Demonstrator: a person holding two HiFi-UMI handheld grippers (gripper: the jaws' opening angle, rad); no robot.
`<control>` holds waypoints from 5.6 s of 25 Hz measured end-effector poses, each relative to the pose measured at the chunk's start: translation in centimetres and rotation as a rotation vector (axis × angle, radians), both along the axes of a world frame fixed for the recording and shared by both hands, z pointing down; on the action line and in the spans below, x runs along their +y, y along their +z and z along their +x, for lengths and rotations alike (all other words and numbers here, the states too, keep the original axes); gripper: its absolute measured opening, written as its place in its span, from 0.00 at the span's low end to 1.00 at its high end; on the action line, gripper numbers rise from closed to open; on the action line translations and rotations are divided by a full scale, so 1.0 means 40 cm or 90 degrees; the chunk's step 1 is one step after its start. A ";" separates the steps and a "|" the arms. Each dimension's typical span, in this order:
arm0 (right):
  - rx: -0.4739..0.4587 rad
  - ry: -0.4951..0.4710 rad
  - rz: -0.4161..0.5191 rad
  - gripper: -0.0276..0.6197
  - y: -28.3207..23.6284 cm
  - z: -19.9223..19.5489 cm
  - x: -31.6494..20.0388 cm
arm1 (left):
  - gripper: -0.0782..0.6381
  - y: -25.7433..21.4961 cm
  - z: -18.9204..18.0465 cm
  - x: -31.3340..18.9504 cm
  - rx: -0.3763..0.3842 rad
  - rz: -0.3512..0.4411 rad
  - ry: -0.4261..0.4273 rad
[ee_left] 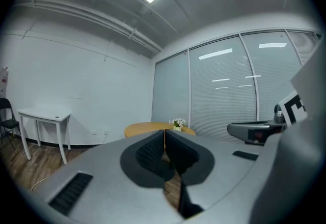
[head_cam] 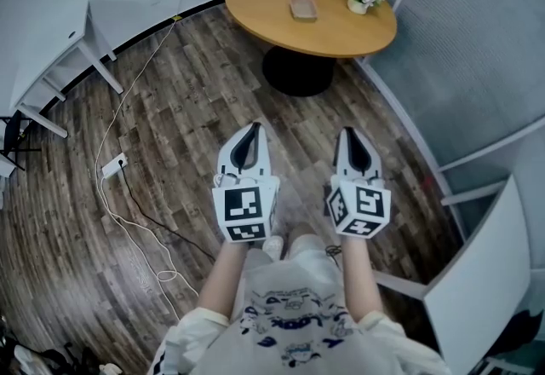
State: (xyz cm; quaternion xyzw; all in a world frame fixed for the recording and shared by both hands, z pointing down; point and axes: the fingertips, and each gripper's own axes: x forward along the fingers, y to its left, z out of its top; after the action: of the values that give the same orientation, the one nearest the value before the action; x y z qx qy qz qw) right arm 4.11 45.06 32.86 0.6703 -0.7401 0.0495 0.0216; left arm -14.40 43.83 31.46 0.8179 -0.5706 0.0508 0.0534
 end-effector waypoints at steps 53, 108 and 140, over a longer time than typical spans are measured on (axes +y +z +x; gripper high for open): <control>-0.034 -0.072 -0.072 0.07 0.109 0.215 -1.224 | 0.12 0.116 0.244 -1.175 0.006 -0.070 -0.080; -0.055 -0.050 -0.322 0.08 0.495 0.300 -1.869 | 0.12 0.531 0.389 -1.829 0.036 -0.341 -0.026; -0.195 -0.082 -0.437 0.16 0.657 0.292 -1.893 | 0.23 0.694 0.443 -1.845 0.063 -0.457 -0.022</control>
State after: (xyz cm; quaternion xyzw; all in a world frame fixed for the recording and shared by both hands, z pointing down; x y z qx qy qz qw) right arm 15.79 -30.67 59.15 0.5608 -0.7159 0.3927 0.1370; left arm 3.30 -29.97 59.21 0.7390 -0.5267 0.2073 0.3654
